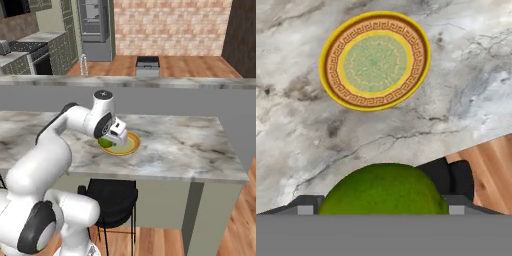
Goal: Transport the steak and lime to the fridge. Place the steak on the rack containing meat and place the lime on the rack containing the vegetable, ensuring meats and vegetables are on different racks.
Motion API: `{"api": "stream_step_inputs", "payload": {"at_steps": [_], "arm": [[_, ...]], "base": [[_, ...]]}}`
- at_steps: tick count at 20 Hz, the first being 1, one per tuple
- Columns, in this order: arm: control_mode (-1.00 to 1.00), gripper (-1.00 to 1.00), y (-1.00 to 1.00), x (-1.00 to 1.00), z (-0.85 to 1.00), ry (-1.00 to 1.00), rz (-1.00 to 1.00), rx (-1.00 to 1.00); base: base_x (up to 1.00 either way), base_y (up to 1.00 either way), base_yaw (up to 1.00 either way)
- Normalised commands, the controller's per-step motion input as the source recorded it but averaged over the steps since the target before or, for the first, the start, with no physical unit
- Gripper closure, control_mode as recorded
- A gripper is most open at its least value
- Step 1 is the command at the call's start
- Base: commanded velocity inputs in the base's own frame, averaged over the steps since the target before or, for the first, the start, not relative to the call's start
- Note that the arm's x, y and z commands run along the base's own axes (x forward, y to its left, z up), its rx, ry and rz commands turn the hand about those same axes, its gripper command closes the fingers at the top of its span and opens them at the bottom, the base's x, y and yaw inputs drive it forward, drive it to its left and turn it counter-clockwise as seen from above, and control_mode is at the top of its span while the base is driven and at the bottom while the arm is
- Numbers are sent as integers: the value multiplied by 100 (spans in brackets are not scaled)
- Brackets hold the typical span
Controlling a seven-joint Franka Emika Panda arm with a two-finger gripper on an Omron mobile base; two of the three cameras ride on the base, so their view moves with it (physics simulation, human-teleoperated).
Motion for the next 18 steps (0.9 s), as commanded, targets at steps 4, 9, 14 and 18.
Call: {"api": "stream_step_inputs", "payload": {"at_steps": [4, 9, 14, 18], "arm": [[-100, 100, 0, -100, 35, 0, 3, 1], [-100, 100, 0, -100, 58, 0, 3, 0], [-100, 100, 0, -97, 73, -7, 4, 0], [-100, 100, 0, -82, 77, -12, 2, 0]], "base": [[0, 0, 0], [0, 0, 0], [0, 0, 0], [0, 0, 0]]}}
